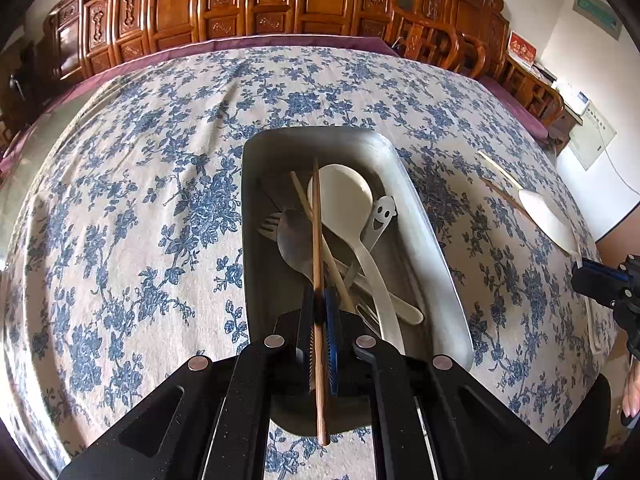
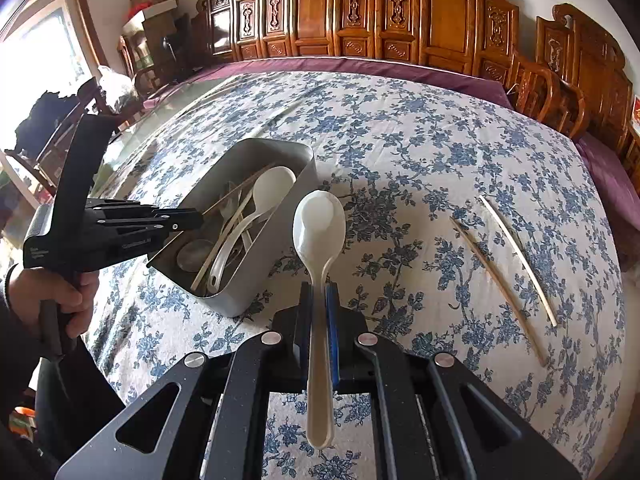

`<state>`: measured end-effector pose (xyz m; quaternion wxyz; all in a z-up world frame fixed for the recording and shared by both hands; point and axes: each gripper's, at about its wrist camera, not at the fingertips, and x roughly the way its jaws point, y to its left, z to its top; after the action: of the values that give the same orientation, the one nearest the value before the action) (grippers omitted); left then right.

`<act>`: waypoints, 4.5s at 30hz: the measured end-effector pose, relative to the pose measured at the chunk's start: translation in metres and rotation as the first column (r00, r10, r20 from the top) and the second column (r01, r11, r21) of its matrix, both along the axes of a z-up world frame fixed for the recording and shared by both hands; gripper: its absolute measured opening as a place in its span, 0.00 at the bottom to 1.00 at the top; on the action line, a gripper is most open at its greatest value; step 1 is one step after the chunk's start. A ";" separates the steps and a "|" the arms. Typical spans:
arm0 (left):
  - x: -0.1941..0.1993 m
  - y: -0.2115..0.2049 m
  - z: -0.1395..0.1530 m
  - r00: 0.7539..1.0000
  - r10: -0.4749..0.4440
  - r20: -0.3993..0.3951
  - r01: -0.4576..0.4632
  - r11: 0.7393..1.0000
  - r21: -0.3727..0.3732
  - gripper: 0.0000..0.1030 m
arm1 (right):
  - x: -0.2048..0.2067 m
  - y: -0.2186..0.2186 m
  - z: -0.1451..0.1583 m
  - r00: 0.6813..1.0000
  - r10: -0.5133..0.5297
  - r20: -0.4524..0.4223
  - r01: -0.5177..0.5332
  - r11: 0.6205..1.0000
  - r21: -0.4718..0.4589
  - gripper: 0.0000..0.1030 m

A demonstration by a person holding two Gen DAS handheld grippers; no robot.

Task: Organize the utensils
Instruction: 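Open the left gripper to drop the chopstick into the tray, then lower the white spoon into the tray and open the right gripper, then move the right gripper to the light wooden chopstick and grasp it, then lift the light chopstick with the right gripper while the left grasps the dark chopstick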

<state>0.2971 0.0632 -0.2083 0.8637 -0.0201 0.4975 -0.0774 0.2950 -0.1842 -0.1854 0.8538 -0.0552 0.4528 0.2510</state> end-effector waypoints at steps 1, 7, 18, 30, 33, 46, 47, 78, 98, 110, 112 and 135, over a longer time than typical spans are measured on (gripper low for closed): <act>0.001 0.001 0.000 1.000 0.001 0.000 -0.001 1.000 -0.001 0.04 | 0.000 0.001 0.000 1.000 0.001 0.000 -0.001 1.000 0.001 0.08; 0.005 0.002 -0.002 1.000 0.001 -0.007 -0.001 1.000 0.001 0.05 | 0.004 0.013 0.001 1.000 0.018 0.000 -0.018 1.000 0.008 0.08; -0.011 0.015 0.026 0.999 0.009 0.053 -0.008 1.000 -0.006 0.15 | 0.014 0.047 0.003 0.999 0.049 0.003 -0.049 0.998 0.041 0.08; -0.030 0.043 0.051 0.994 0.037 0.100 -0.039 0.999 0.018 0.24 | 0.048 0.094 -0.010 0.997 0.054 -0.050 -0.049 0.994 0.094 0.08; -0.032 0.047 0.052 0.994 0.044 0.102 -0.046 0.999 0.019 0.26 | 0.060 0.103 -0.014 0.997 0.045 -0.063 -0.038 0.994 0.101 0.08; -0.039 0.056 0.052 0.993 0.062 0.097 -0.066 0.997 0.035 0.29 | 0.076 0.143 -0.038 0.991 0.082 -0.106 -0.078 0.996 0.043 0.08; -0.039 0.056 0.051 0.994 0.060 0.096 -0.064 0.997 0.038 0.29 | 0.075 0.144 -0.040 0.991 0.085 -0.108 -0.080 0.996 0.043 0.08; -0.029 -0.041 0.061 0.993 -0.051 0.109 0.048 0.999 0.026 0.67 | 0.044 -0.065 -0.001 0.995 -0.090 0.045 0.090 0.996 0.007 0.19; 0.010 -0.160 0.024 0.995 -0.096 0.023 0.096 0.995 0.010 0.85 | 0.107 -0.186 -0.054 0.995 -0.098 -0.010 0.096 0.988 -0.124 0.37; 0.017 -0.198 0.008 0.992 -0.123 -0.011 0.124 0.990 0.062 0.90 | 0.139 -0.192 -0.089 0.993 -0.076 -0.095 0.060 0.985 -0.161 0.26; 0.018 -0.203 0.006 0.992 -0.124 -0.017 0.125 0.990 0.065 0.90 | 0.139 -0.192 -0.089 0.993 -0.065 -0.094 0.048 0.984 -0.173 0.25; 0.065 -0.328 -0.027 0.994 -0.096 -0.052 0.100 0.992 0.076 0.90 | 0.046 -0.270 -0.072 0.992 -0.102 -0.073 0.090 0.984 -0.155 0.06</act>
<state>0.3625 -0.2646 -0.2354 0.8467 0.0366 0.5214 -0.0997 0.3408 -0.4544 -0.2576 0.8393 -0.0877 0.5067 0.1763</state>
